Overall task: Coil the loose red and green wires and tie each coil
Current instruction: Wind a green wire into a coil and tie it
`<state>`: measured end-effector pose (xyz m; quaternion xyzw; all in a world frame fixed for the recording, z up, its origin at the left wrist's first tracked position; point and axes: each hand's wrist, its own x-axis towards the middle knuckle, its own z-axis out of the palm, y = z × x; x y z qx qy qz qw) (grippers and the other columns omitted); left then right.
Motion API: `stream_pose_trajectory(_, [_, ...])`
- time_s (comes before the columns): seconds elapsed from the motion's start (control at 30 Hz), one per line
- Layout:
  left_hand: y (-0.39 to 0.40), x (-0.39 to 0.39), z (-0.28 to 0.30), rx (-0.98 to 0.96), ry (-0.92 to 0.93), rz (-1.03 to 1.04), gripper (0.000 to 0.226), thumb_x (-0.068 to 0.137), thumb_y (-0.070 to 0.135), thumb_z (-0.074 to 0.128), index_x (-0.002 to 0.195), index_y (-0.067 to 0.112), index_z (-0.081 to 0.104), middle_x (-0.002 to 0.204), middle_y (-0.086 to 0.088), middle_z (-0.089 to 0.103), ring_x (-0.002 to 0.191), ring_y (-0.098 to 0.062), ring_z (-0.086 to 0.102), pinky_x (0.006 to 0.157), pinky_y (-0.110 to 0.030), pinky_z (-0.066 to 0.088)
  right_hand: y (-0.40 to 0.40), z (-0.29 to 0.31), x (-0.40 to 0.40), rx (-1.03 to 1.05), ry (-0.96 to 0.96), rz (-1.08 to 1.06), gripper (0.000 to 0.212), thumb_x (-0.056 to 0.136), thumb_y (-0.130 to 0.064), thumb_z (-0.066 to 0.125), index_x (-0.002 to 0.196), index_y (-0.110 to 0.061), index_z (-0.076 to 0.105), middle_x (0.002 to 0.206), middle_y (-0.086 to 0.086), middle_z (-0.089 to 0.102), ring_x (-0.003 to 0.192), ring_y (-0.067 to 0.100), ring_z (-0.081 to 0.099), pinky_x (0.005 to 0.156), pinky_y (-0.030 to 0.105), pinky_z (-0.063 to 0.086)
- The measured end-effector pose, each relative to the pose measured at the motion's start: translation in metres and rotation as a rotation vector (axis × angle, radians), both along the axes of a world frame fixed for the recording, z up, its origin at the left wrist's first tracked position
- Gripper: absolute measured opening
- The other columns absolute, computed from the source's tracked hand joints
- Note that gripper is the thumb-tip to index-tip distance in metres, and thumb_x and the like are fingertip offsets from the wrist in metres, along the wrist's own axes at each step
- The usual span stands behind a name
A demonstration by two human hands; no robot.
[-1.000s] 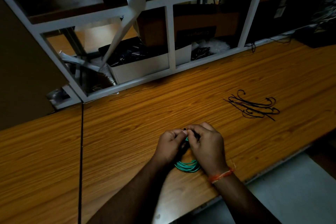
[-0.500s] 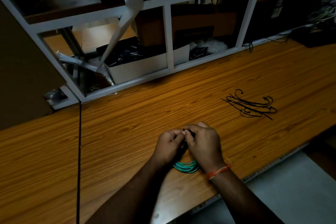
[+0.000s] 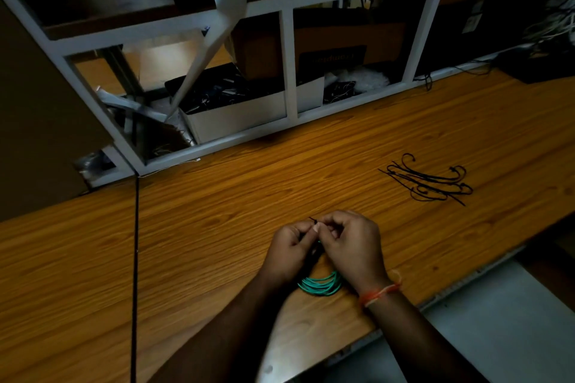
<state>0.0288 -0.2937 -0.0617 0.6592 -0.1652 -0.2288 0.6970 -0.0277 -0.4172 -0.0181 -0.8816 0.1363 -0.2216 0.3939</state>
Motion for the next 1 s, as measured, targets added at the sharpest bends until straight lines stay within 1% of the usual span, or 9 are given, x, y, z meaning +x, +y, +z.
stream_pose_trajectory(0.17, [0.001,-0.003,0.002,-0.016,-0.009,-0.018,0.029,0.099,0.037,0.059,0.082,0.016,0.069,0.060,-0.001,0.049,0.054,-0.015,0.037,0.051,-0.032,0.022,-0.014,0.011,0.015,0.311,0.128,0.005,0.018,0.090,-0.022,0.073,0.075,-0.012,0.077,0.066,-0.006,0.072,0.060,-0.002,0.061,0.062,0.022,0.047])
stream_pose_trajectory(0.27, [0.003,-0.002,0.001,-0.047,-0.026,-0.035,0.028,0.101,0.027,0.057,0.085,0.011,0.073,0.070,-0.001,0.062,0.063,-0.013,0.049,0.056,-0.030,0.033,-0.018,0.011,0.028,0.650,0.285,0.112,0.022,0.092,-0.016,0.072,0.072,-0.007,0.075,0.067,0.005,0.070,0.067,0.016,0.062,0.066,0.034,0.048])
stream_pose_trajectory(0.33, [0.003,-0.001,0.000,-0.020,-0.057,-0.034,0.032,0.101,0.026,0.057,0.087,0.002,0.072,0.076,-0.001,0.067,0.070,-0.010,0.054,0.063,-0.027,0.041,-0.018,0.010,0.034,0.830,0.314,0.153,0.015,0.090,-0.006,0.072,0.076,-0.002,0.072,0.073,0.014,0.068,0.073,0.024,0.061,0.067,0.034,0.049])
stream_pose_trajectory(0.43, [0.003,-0.001,0.000,0.008,-0.067,-0.009,0.039,0.101,0.030,0.058,0.087,-0.005,0.067,0.072,-0.002,0.062,0.065,-0.008,0.050,0.058,-0.025,0.038,-0.016,0.009,0.037,0.800,0.300,0.157,0.010,0.089,-0.001,0.072,0.079,-0.002,0.070,0.075,0.015,0.067,0.074,0.023,0.061,0.067,0.032,0.051])
stream_pose_trajectory(0.53, [0.003,-0.001,0.000,-0.003,-0.058,-0.012,0.037,0.101,0.030,0.057,0.088,-0.003,0.067,0.068,0.001,0.058,0.059,-0.005,0.045,0.053,-0.022,0.035,-0.014,0.007,0.039,0.618,0.265,0.125,0.014,0.088,-0.008,0.075,0.075,-0.010,0.072,0.075,0.007,0.073,0.072,0.017,0.067,0.071,0.035,0.055])
stream_pose_trajectory(0.67, [0.002,-0.004,0.002,-0.042,-0.019,-0.008,0.031,0.101,0.031,0.058,0.107,0.003,0.071,0.071,-0.005,0.057,0.061,-0.016,0.043,0.057,-0.031,0.030,-0.014,0.009,0.038,0.396,0.198,0.059,0.014,0.088,-0.016,0.076,0.074,-0.017,0.073,0.075,0.000,0.075,0.074,0.013,0.070,0.071,0.032,0.056])
stream_pose_trajectory(0.83, [0.004,-0.006,0.002,-0.080,0.026,0.023,0.034,0.100,0.031,0.058,0.101,-0.002,0.068,0.063,-0.007,0.044,0.056,-0.016,0.033,0.054,-0.040,0.018,-0.012,0.013,0.032,0.663,0.202,0.134,0.016,0.089,-0.009,0.075,0.075,-0.015,0.073,0.073,0.006,0.073,0.071,0.017,0.066,0.071,0.037,0.056])
stream_pose_trajectory(0.93, [0.005,-0.007,0.004,-0.073,0.026,0.028,0.038,0.100,0.030,0.058,0.097,-0.007,0.063,0.064,-0.010,0.044,0.056,-0.017,0.035,0.055,-0.043,0.018,-0.016,0.015,0.028,0.659,0.204,0.178,0.013,0.087,-0.009,0.078,0.075,-0.013,0.074,0.074,0.006,0.074,0.072,0.015,0.066,0.072,0.036,0.056])
stream_pose_trajectory(1.0, [0.005,-0.007,0.004,-0.062,0.026,0.035,0.039,0.100,0.030,0.059,0.096,-0.008,0.062,0.063,-0.010,0.045,0.055,-0.017,0.037,0.053,-0.037,0.022,-0.019,0.015,0.026,0.627,0.207,0.163,0.011,0.086,-0.012,0.080,0.076,-0.010,0.075,0.076,0.008,0.076,0.071,0.016,0.067,0.072,0.039,0.058])
